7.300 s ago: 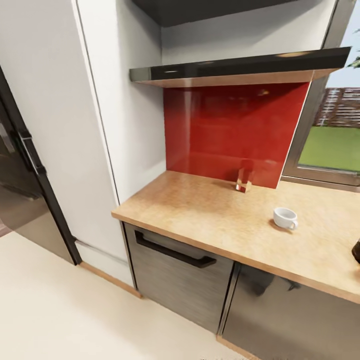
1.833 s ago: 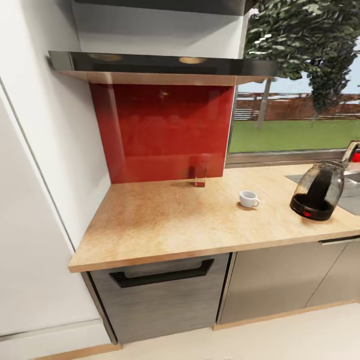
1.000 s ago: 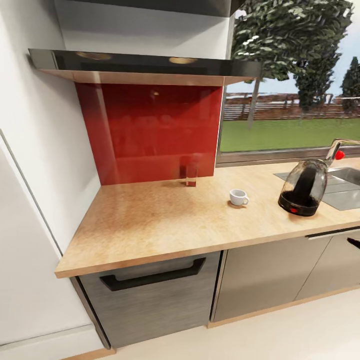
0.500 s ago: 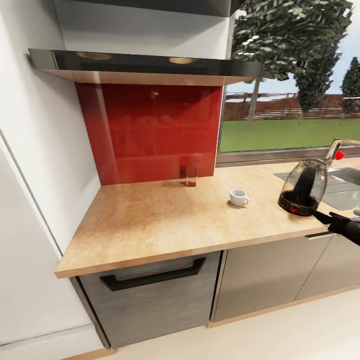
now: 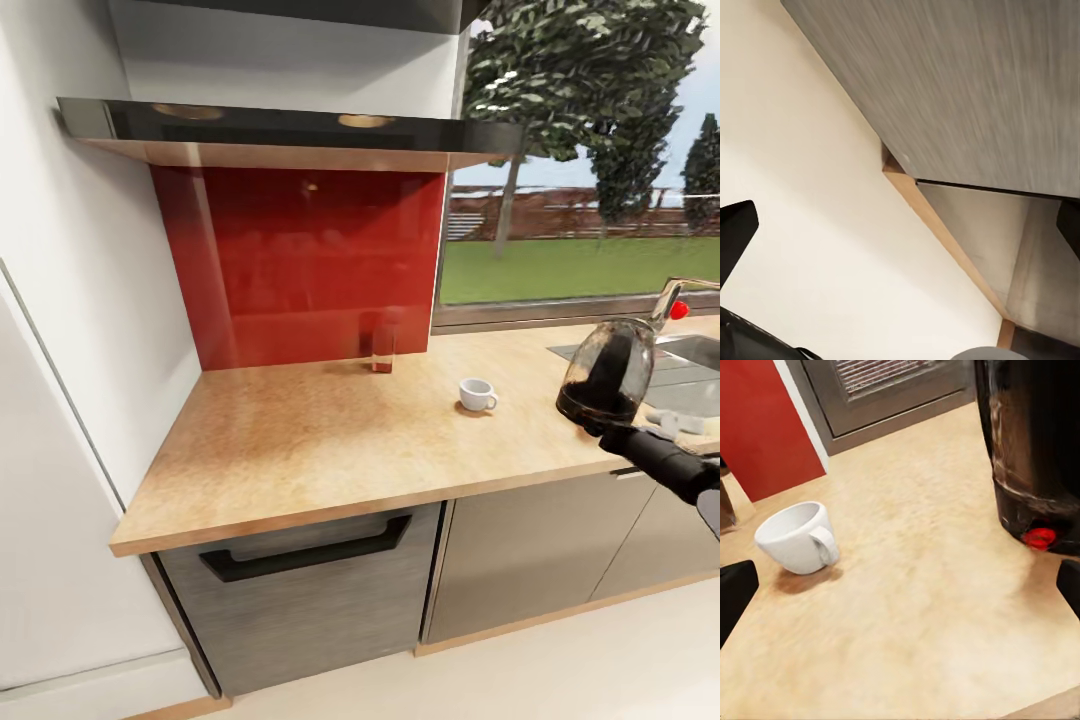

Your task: Set up a coffee station on the kitchen countertop: keep the coffee maker on the countertop, move the bottle of coffee from the kitchen shelf to the counter next to the coffee maker, place a paper coffee filter on top of the coffee maker, put the saucer next to the coffee maker with the coffee cup on the saucer, and place the electric kettle next to the coffee maker.

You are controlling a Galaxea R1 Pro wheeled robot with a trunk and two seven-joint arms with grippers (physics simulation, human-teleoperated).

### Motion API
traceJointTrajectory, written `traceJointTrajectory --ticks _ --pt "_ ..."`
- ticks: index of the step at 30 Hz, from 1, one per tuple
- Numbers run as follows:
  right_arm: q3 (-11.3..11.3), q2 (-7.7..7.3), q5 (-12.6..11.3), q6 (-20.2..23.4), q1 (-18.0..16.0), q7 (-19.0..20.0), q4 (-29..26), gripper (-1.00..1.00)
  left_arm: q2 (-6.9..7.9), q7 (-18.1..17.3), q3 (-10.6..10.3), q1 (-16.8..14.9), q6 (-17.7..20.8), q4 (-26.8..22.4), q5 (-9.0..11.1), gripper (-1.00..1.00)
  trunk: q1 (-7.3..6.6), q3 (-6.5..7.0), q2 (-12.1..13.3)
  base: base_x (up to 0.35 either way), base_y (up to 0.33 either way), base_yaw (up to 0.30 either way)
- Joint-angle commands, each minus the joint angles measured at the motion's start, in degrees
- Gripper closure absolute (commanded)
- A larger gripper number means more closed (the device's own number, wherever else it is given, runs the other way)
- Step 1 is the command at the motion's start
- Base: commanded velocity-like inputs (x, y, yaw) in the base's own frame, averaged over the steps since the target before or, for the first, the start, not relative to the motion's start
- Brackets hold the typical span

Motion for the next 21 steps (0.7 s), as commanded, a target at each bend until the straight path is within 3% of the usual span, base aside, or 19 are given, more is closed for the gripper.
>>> traceJointTrajectory --ticks 1,2,5,13,15,17,21 --pt "1.67 0.27 -0.10 0.33 -0.56 -2.21 -0.68 -1.00 0.00 -0.14 -0.48 0.03 0.23 -0.08 0.57 -1.00 0.00 -0.05 -0.03 0.000 0.000 0.000" --pt "3.54 0.51 -0.08 0.33 -0.99 -6.47 -2.19 -1.00 0.00 -0.14 -0.51 0.03 0.24 -0.08 0.57 -1.00 0.00 -0.05 -0.03 0.000 0.000 0.000" --pt "4.95 0.79 -0.09 0.33 -1.37 -12.68 -3.95 -1.00 0.00 -0.14 -0.53 0.03 0.25 -0.12 0.57 -1.00 0.00 -0.05 -0.03 0.000 0.000 0.000" --pt "6.16 3.39 0.07 0.65 -4.17 -24.21 -5.35 -1.00 0.00 -0.14 -0.53 0.03 0.24 -0.14 0.57 -1.00 0.00 -0.05 -0.03 0.000 0.000 0.000" --pt "7.48 3.54 0.11 1.36 -4.70 -26.04 -6.01 -1.00 0.00 -0.14 -0.53 0.03 0.25 -0.15 0.57 -1.00 0.00 -0.05 -0.03 0.000 0.000 0.000" --pt "11.02 3.99 0.15 2.86 -6.14 -31.80 -7.28 -1.00 0.00 -0.15 -0.53 0.03 0.25 -0.16 0.57 -1.00 0.00 -0.05 -0.03 0.000 0.000 0.000" --pt "12.56 5.75 0.17 3.53 -7.69 -36.56 -7.78 -1.00 0.00 -0.15 -0.53 0.03 0.25 -0.17 0.57 -1.00 0.00 -0.05 -0.03 0.000 0.000 0.000"
